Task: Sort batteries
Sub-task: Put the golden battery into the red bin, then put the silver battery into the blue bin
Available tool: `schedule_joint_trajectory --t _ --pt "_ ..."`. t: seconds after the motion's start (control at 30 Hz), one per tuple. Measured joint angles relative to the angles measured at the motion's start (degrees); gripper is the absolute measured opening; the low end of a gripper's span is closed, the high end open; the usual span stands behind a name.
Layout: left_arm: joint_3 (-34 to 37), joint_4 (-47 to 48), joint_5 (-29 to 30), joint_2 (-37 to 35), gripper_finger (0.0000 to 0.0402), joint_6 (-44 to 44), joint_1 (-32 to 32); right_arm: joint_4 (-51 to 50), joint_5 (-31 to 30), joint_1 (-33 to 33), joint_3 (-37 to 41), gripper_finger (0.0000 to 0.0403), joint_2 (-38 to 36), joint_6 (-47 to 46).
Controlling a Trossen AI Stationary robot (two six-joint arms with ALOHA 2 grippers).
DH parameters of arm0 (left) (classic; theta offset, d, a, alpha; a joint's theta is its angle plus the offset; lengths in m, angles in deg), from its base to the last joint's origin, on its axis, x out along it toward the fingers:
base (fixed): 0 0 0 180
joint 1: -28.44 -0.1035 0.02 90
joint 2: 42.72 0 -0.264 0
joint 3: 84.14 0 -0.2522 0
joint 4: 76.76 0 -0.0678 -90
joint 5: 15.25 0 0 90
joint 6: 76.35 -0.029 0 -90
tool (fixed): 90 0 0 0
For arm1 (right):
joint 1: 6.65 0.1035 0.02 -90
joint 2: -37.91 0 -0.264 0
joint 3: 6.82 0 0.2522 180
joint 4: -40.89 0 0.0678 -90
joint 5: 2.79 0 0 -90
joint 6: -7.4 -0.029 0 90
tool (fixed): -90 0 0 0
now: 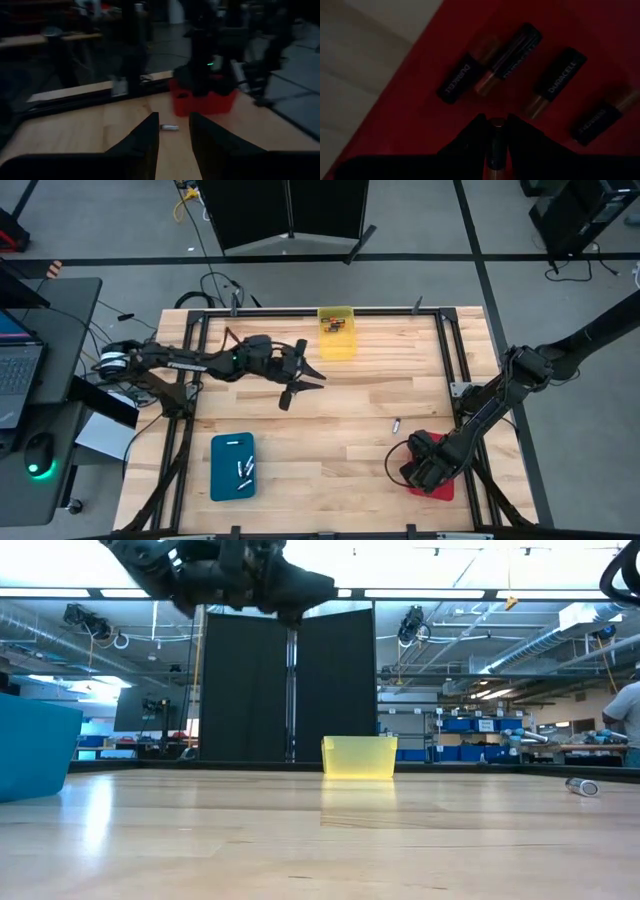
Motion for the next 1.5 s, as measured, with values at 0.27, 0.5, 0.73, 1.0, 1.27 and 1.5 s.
schedule_joint_trajectory --t 0.27,0.5,0.73,1.0,1.27,1.5 --pt "15.5 -18.7 6.3 -6.4 0.0071 3.0 0.0 -1.6 1.2 -0.3 -1.9 0.0158 0.0 1.4" --pt "24.0 -20.5 6.3 -13.3 0.0029 7.7 0.3 -20.2 1.8 -2.8 -14.5 0.0165 0.0 5.8" --pt "27.9 -21.2 12.7 -18.0 0.0016 7.9 1.4 -27.9 -5.7 -10.4 -24.7 0.0169 -0.1 8.7" --pt "30.0 -20.9 12.5 -18.4 0.0016 8.2 1.6 -21.7 -8.2 -23.3 -21.8 0.0162 0.1 4.7" --pt "32.3 -21.3 12.3 -18.4 0.0016 8.0 1.6 -11.8 -9.8 -30.6 -13.4 0.0154 0.1 4.9" --pt "33.5 -22.5 12.2 -18.4 0.0015 7.9 1.6 -9.1 -6.4 -33.0 -6.9 0.0151 0.1 1.7"
